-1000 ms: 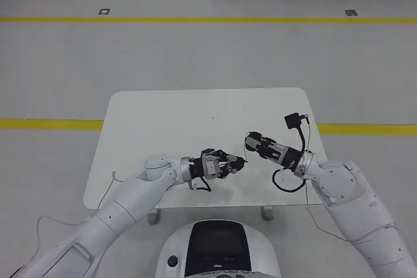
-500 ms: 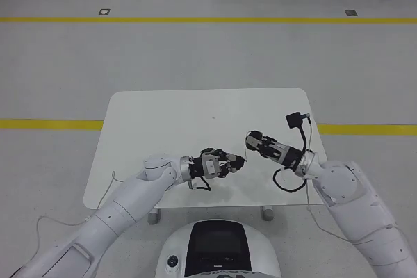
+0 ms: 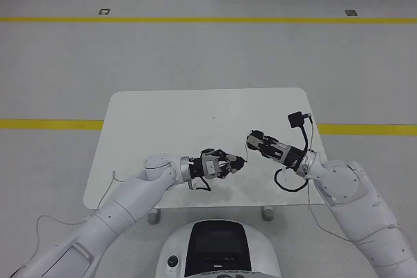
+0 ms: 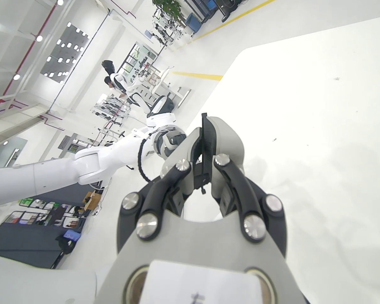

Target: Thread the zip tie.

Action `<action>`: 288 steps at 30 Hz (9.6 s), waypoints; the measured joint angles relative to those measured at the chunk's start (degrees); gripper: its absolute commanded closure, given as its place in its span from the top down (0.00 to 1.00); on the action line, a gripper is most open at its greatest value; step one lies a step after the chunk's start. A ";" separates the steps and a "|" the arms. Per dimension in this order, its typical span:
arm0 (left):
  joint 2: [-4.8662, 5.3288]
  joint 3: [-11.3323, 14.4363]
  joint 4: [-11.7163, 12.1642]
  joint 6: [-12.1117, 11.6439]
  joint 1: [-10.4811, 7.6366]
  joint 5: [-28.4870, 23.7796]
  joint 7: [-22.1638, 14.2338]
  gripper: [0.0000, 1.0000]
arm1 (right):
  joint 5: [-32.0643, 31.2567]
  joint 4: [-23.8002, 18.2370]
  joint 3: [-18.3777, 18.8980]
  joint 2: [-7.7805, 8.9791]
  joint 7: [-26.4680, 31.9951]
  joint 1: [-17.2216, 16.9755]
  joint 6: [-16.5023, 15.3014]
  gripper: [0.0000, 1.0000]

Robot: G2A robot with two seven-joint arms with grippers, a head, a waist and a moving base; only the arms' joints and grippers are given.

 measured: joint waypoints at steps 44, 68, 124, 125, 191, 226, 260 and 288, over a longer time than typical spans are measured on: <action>-0.06 0.48 -0.16 0.00 -0.19 -0.31 0.51 0.00 | -0.05 0.55 -0.97 0.37 -0.27 0.35 0.00 0.00; -0.01 0.05 -0.49 0.00 0.32 0.13 0.49 0.00 | 0.66 -0.09 -0.62 0.62 -1.58 -0.13 0.00 0.00; 0.22 -3.65 -1.89 -0.76 2.15 0.57 1.88 0.00 | 0.02 0.22 -1.14 1.22 0.03 0.44 0.00 0.00; 0.24 -3.73 -1.96 -0.69 2.23 0.67 1.89 0.00 | 0.06 0.24 -1.08 1.24 0.02 0.48 0.00 0.00; -0.13 -6.64 -2.44 -1.40 4.12 0.71 3.43 0.00 | 0.64 0.57 0.52 2.48 4.39 0.56 0.00 0.00; -0.38 -8.93 -4.84 -19.24 6.25 5.78 -1.02 0.00 | 24.44 4.40 2.48 1.67 17.66 2.29 0.00 1.00; -2.32 -10.38 -1.73 -38.96 5.85 18.61 -5.41 0.00 | 69.24 32.20 -5.68 -5.58 44.37 11.42 0.88 1.00; -3.61 -13.40 -6.76 -38.96 7.82 30.68 -2.96 0.00 | 77.00 38.58 -10.52 -8.74 45.68 13.42 7.31 1.00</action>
